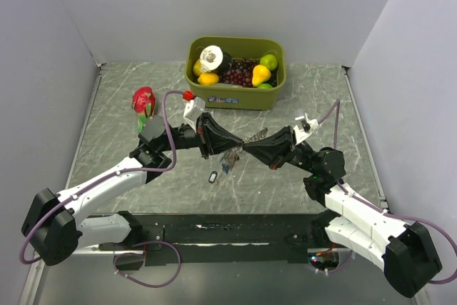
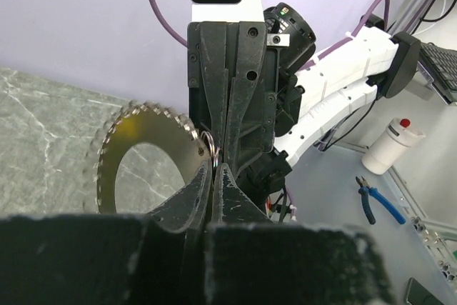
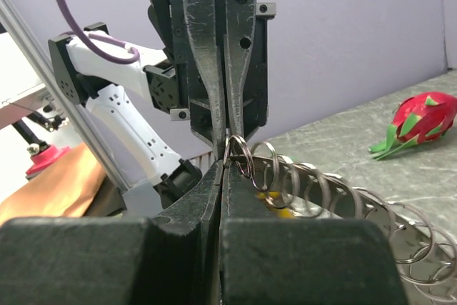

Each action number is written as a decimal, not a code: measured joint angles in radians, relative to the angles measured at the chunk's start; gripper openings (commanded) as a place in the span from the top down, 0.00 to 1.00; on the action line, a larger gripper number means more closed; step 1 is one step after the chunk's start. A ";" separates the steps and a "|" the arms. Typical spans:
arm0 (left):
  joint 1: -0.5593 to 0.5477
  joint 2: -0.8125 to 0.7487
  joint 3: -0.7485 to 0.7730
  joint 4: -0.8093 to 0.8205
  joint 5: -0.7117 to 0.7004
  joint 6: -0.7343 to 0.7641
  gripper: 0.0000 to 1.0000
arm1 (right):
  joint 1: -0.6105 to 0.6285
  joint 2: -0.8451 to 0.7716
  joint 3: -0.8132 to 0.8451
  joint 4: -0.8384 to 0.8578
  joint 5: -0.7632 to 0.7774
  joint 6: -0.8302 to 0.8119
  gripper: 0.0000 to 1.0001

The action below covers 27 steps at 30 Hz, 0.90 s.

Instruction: Put the keys on the keyring

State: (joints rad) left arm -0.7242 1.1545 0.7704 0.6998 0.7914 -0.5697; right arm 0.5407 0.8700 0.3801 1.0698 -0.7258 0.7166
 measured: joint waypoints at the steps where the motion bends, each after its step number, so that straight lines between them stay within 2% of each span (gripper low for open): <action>1: 0.000 0.002 0.003 -0.001 0.001 0.000 0.99 | 0.000 0.000 -0.001 0.003 0.001 0.000 1.00; 2: 0.000 0.004 0.004 -0.001 0.001 0.000 0.99 | 0.000 0.000 -0.001 0.003 0.002 0.000 1.00; 5: 0.000 0.003 0.010 -0.022 0.001 0.012 0.99 | 0.000 0.000 -0.001 -0.001 0.001 -0.005 0.84; 6: 0.000 0.002 0.018 -0.040 0.000 0.022 0.99 | 0.000 -0.002 -0.002 -0.003 0.002 -0.008 0.73; 9: -0.001 -0.002 0.060 -0.150 -0.007 0.082 0.99 | 0.000 -0.025 -0.001 -0.035 0.000 -0.035 0.54; 10: -0.002 -0.002 0.076 -0.193 -0.011 0.103 0.99 | 0.000 -0.038 -0.001 -0.053 0.000 -0.048 0.51; 12: -0.004 -0.005 0.109 -0.285 -0.024 0.152 0.99 | 0.000 -0.063 -0.001 -0.087 -0.002 -0.073 0.47; 17: -0.006 -0.012 0.165 -0.450 -0.038 0.254 0.99 | 0.002 -0.084 0.010 -0.156 -0.026 -0.130 0.43; 23: -0.008 -0.020 0.179 -0.548 -0.053 0.321 0.99 | 0.002 -0.029 0.035 -0.173 -0.077 -0.150 0.38; 27: -0.008 -0.021 0.179 -0.591 -0.060 0.357 0.99 | 0.003 -0.010 0.035 -0.177 -0.101 -0.165 0.39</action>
State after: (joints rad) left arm -0.7322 1.1332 0.9489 0.1093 0.7311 -0.2131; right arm 0.5438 0.8597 0.4152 0.8928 -0.8272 0.5518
